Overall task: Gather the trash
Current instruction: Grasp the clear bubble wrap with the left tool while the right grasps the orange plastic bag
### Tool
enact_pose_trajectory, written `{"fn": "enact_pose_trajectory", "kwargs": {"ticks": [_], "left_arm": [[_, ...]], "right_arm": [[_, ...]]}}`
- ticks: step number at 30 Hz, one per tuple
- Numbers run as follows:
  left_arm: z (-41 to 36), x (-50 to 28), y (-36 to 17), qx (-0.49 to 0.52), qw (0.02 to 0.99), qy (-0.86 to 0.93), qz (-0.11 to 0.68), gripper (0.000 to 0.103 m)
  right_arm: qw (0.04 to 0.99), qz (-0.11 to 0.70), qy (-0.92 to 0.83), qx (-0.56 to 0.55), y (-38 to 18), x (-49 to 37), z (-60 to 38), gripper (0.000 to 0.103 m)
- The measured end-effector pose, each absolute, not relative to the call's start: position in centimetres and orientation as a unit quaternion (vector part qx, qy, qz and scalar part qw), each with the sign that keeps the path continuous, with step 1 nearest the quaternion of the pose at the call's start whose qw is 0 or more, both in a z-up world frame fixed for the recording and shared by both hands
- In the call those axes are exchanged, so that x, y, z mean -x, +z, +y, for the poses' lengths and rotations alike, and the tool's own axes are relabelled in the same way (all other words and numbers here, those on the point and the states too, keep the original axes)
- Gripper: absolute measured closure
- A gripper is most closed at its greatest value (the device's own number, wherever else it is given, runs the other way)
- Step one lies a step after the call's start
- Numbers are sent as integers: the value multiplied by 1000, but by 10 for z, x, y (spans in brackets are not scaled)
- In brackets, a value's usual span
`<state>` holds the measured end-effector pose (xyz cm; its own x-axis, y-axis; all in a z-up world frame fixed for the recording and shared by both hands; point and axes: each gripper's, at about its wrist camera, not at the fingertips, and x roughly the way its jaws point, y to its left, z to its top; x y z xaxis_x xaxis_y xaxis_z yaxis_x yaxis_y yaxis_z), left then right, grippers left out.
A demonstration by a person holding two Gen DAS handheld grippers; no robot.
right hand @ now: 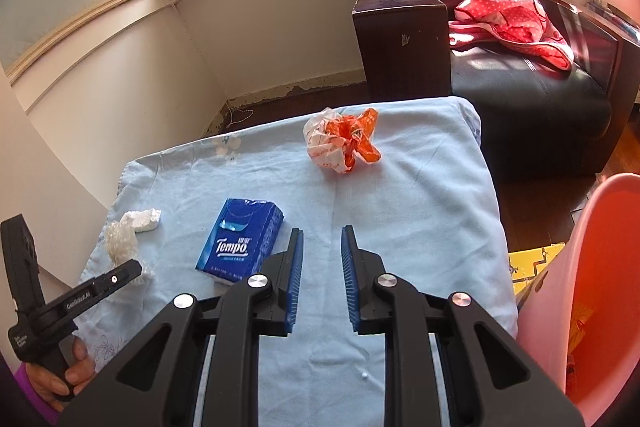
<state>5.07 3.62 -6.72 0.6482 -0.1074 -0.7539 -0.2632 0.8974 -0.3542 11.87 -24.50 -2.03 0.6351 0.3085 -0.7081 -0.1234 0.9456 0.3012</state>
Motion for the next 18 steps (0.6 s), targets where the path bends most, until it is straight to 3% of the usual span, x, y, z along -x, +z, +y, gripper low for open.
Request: {"fn": "enact_pose_trajectory", "kwargs": {"ticks": [11,15,18], "left_arm": [[34,-52,-67,197,892,9,407,80],[35,-52,-70,196,892,2,408,80],[39,-53,-73,200,890,0,410,80]], "right_arm": [[899,399,123,-134,-12,-199,-240,83],[898,404,109,-135,-20,-222,-243,74],[898,407,98,-136,-28,-232,-249,74]]}}
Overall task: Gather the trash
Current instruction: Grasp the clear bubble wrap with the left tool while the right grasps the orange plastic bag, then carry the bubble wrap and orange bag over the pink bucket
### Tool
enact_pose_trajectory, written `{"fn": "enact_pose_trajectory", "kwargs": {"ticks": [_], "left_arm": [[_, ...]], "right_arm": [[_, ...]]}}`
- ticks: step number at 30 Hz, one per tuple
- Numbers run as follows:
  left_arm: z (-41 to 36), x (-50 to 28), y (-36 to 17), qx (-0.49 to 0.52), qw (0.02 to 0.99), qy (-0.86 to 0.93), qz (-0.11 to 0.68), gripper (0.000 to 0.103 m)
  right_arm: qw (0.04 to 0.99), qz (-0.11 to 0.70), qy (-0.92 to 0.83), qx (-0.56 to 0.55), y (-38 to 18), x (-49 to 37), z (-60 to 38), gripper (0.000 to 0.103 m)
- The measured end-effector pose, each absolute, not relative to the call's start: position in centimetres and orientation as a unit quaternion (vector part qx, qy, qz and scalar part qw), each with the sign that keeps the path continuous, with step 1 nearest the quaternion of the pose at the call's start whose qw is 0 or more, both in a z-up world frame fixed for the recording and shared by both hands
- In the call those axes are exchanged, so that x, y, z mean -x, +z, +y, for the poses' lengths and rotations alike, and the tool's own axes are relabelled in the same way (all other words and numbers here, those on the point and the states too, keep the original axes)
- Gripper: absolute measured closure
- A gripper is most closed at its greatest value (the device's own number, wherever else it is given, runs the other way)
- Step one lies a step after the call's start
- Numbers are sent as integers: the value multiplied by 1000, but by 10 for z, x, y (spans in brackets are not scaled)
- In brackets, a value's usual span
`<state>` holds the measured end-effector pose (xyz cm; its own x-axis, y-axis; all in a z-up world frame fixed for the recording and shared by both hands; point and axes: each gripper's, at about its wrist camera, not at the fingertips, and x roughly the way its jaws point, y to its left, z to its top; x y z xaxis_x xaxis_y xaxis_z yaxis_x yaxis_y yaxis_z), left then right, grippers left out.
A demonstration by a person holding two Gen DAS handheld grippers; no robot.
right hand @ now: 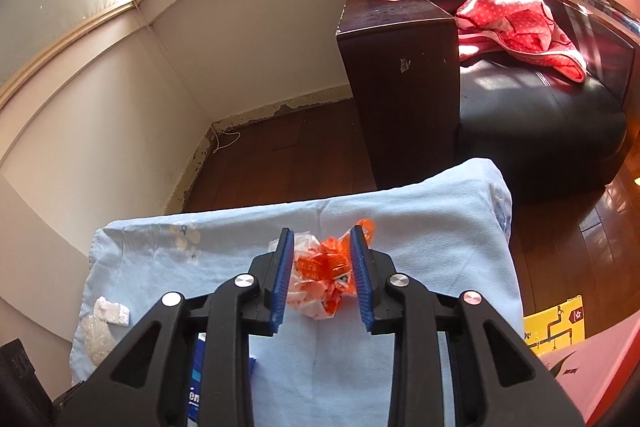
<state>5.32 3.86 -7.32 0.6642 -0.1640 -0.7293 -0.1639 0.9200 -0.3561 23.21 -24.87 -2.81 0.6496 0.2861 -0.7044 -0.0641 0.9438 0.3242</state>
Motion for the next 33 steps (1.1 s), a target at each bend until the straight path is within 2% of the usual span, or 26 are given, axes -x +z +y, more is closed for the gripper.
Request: {"fn": "enact_pose_trajectory", "kwargs": {"ticks": [7,19,22,26,27,33], "left_arm": [[41,-55,-74,202,890,-6,409,80],[41,-52,-73,200,890,-7,409,80],[40,-53,-73,199,891,-7,409,80],[39,-51,-69,195,893,-9,405,80],[38,-50,-68,194,894,-10,404,80],[32,-40,-57,179,903,-16,390,80]], "right_arm": [[882,416,128,-177,-44,-227,-254,72],[886,407,161,-156,-46,-201,-238,73],[889,402,157,-153,-45,-196,-238,81],[890,402,154,-151,-43,-189,-239,84],[889,403,153,-154,-43,-187,-240,91],[891,393,147,-174,-35,-156,-254,92]]}}
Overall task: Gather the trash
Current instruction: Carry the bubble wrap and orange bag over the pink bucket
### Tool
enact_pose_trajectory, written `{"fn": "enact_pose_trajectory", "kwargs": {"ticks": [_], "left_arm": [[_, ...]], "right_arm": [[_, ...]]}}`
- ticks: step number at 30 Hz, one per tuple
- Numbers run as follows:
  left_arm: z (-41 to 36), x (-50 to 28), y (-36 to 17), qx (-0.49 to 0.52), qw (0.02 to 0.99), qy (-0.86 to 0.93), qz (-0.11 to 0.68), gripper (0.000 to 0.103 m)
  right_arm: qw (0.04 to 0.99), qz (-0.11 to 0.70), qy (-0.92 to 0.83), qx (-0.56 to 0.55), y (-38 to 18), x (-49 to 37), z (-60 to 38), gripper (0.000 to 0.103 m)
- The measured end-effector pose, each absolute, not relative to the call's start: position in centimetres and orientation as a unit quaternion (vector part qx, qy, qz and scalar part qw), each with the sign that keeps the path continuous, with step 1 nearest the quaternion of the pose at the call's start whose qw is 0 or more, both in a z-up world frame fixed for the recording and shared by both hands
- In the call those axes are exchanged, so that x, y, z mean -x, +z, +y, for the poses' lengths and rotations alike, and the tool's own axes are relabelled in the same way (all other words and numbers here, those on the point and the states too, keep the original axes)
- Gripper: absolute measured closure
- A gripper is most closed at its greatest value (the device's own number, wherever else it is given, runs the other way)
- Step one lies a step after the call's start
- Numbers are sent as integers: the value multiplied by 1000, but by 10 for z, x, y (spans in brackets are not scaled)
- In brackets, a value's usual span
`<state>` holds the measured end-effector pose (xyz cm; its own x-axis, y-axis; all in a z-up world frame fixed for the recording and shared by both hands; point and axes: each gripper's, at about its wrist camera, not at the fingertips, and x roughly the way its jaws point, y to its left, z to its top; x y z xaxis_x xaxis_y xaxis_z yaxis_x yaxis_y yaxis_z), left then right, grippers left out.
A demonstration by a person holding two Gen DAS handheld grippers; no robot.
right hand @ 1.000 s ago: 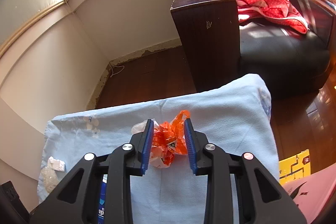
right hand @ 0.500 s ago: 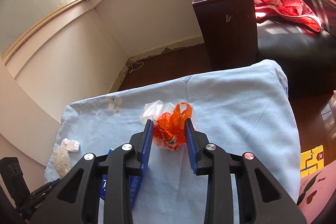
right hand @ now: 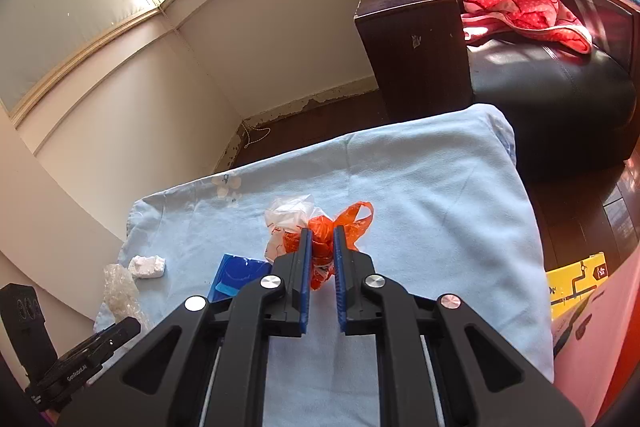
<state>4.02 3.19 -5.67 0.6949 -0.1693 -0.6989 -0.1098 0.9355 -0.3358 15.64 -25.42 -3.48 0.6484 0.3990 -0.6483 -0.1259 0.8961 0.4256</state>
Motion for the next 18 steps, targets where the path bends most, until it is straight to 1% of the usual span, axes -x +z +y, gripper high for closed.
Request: {"fn": "enact_pose_trajectory", "kwargs": {"ticks": [10,18], "left_arm": [[10,-28,-36,163,911,-45,376,80],[-27,-19,-19,134,918,-84,364,80]], "right_arm": [[900,368,127,-196,-15,-88,-290,92],[912,348,91,-199,0,-43,-326,92]]}}
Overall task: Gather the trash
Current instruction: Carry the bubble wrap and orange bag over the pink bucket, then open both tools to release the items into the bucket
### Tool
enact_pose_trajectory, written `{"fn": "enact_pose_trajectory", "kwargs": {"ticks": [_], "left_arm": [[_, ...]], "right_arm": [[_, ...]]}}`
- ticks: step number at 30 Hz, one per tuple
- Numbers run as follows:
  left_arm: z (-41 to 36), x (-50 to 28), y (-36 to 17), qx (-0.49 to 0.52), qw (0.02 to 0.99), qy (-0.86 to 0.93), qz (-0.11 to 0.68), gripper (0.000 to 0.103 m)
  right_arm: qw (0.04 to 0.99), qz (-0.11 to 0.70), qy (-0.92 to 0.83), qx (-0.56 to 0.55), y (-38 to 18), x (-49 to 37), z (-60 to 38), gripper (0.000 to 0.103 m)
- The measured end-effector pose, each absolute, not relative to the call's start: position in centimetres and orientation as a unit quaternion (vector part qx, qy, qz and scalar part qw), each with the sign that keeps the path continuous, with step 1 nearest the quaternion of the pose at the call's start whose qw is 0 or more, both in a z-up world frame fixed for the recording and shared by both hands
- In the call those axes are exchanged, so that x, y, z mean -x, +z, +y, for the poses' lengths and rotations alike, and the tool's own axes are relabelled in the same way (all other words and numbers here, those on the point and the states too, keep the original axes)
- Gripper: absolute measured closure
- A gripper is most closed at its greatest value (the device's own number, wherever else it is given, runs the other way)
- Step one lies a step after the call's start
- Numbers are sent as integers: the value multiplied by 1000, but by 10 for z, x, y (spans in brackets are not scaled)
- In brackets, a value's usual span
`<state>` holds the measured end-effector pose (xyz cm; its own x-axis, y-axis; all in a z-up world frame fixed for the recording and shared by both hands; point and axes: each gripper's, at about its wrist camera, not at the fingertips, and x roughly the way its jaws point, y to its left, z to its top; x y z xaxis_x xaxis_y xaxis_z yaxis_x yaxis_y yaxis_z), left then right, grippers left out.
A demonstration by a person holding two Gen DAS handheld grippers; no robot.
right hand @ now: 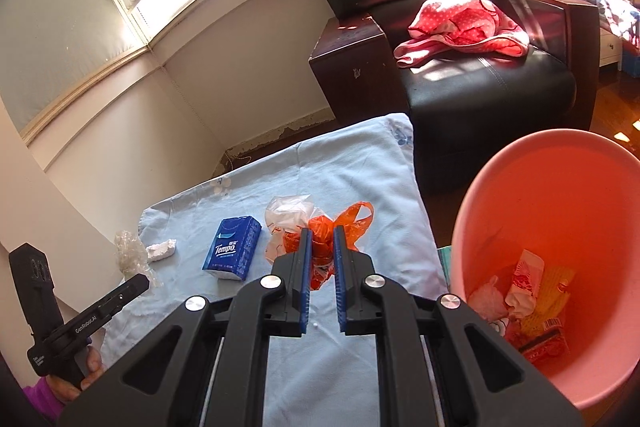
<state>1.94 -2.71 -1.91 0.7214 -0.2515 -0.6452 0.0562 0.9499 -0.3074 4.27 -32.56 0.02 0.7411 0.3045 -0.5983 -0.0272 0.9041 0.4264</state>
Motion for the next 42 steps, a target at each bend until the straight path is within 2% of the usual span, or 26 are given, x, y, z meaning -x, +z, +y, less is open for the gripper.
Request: {"fn": "enact_pose_trajectory", "kwargs": {"ticks": [12,25,33,42], "left_arm": [[-107,-15,5,79,917,-178,348,80],[-234,-16,15,19,881,-312,356,80],[-307,-18,5,-20,849,-373,374,80],[-340,-28,-18,-37,826,-383,412,79]], "right_arm": [[923,314,33,-218,9,5,-375,92],[920,302,-60,-241,1,44,-435,92],[912,310,-92,-251,-12,51,-454,92],[905,322,-107,-255,-24,56,-464,92]]}}
